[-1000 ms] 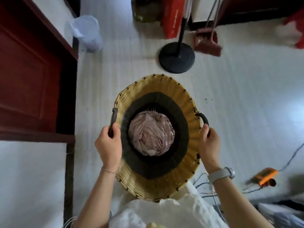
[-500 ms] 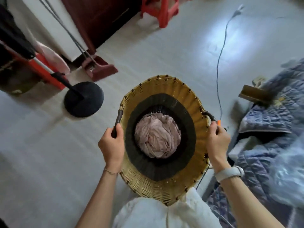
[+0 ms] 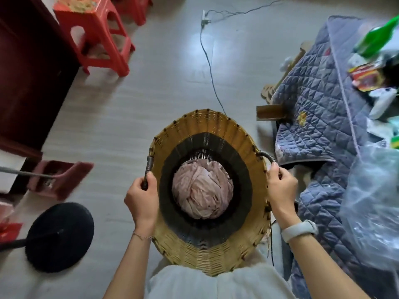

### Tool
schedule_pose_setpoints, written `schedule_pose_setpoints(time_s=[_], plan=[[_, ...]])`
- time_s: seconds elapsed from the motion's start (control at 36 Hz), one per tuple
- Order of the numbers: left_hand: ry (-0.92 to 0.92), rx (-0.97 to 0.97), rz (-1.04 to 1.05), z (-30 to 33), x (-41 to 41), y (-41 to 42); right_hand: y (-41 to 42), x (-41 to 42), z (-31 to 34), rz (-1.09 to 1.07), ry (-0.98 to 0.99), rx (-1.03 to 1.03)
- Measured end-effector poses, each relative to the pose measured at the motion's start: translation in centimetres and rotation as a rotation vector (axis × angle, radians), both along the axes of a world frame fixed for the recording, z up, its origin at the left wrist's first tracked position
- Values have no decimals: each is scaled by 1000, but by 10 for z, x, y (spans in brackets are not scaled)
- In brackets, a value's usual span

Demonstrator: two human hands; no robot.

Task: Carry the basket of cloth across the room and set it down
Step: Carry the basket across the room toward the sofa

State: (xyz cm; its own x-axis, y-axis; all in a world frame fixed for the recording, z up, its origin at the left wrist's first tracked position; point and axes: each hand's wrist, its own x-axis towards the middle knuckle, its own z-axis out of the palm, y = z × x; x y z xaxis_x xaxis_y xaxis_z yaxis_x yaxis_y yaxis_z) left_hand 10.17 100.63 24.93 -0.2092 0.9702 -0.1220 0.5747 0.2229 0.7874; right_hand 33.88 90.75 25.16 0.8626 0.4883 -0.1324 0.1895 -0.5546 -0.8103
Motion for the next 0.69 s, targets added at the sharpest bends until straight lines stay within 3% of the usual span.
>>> schedule_pose_setpoints(time_s=[0.31, 0.69], plan=[[-37, 76, -131, 14, 87, 152, 119, 68, 7, -146, 1, 74], [-12, 102, -113, 26, 263, 369, 340, 241, 7, -121, 79, 136]])
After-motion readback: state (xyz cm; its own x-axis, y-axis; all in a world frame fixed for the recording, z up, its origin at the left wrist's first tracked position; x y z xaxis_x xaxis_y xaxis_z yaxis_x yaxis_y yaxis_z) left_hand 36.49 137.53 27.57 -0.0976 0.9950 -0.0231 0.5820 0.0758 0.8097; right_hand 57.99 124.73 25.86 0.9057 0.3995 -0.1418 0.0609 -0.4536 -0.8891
